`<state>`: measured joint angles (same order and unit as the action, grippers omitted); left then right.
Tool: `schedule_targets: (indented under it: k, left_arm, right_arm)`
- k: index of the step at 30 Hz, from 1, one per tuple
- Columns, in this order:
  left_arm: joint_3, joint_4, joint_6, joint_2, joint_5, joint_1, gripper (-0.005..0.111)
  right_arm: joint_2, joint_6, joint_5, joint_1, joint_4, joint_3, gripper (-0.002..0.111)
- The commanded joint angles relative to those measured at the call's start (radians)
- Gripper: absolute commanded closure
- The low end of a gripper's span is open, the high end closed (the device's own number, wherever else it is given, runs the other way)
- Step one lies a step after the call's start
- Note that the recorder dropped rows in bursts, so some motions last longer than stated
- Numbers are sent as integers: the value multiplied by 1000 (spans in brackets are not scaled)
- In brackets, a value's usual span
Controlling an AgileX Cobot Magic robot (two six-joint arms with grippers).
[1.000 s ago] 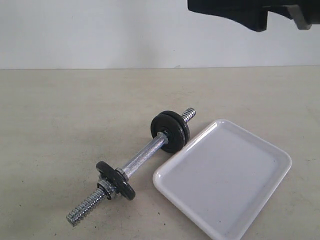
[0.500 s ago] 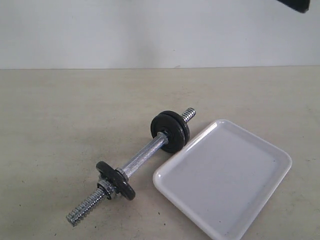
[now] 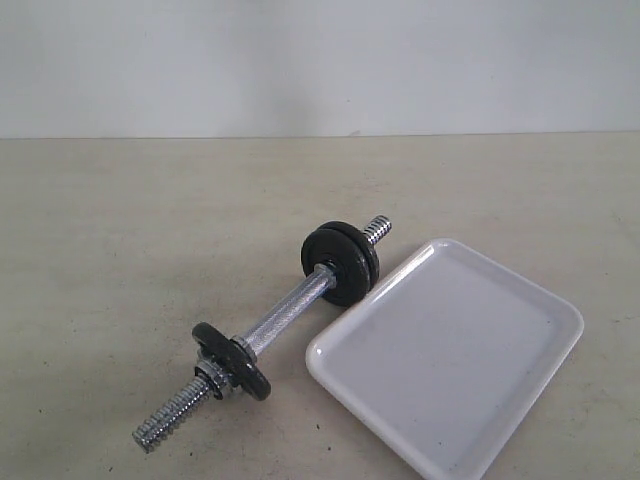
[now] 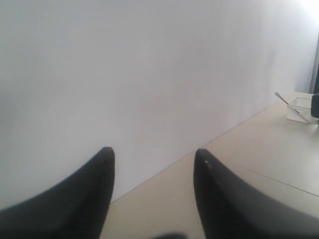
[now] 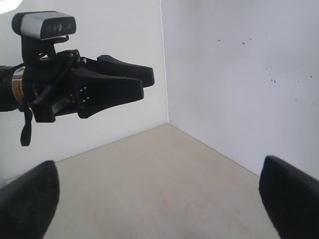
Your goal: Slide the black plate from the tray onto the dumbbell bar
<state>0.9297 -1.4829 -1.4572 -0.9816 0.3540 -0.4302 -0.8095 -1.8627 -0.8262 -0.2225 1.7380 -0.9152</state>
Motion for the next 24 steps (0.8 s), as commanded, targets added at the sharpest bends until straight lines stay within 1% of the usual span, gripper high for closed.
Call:
schedule_targets:
  k: [1, 8, 15, 16, 17, 19, 22, 23, 24]
  left_arm:
    - [2, -2, -17, 7, 9, 2, 60]
    - [2, -2, -20, 7, 9, 2, 60]
    - [2, -2, -20, 7, 11, 2, 60]
    - [2, -2, -20, 7, 10, 2, 60]
    - [2, -2, -20, 7, 10, 2, 60]
    - [2, -2, -25, 7, 10, 2, 62]
    - [2, -2, -27, 7, 10, 2, 66]
    - [2, -2, -27, 7, 11, 2, 67]
    - [2, -2, -27, 7, 13, 2, 68]
  right_arm:
    - [10, 7, -21, 3, 1, -5, 8]
    - [10, -23, -21, 3, 1, -5, 8]
    - [10, -31, -61, 3, 6, -5, 9]
    - [10, -47, -61, 3, 6, -5, 10]
    - [10, -50, -61, 3, 6, -5, 14]
    - [10, -50, -59, 3, 6, -5, 31]
    - [10, -48, -61, 3, 6, -5, 78]
    - [10, -45, -61, 3, 6, -5, 96]
    - [10, -46, -61, 3, 6, -5, 108]
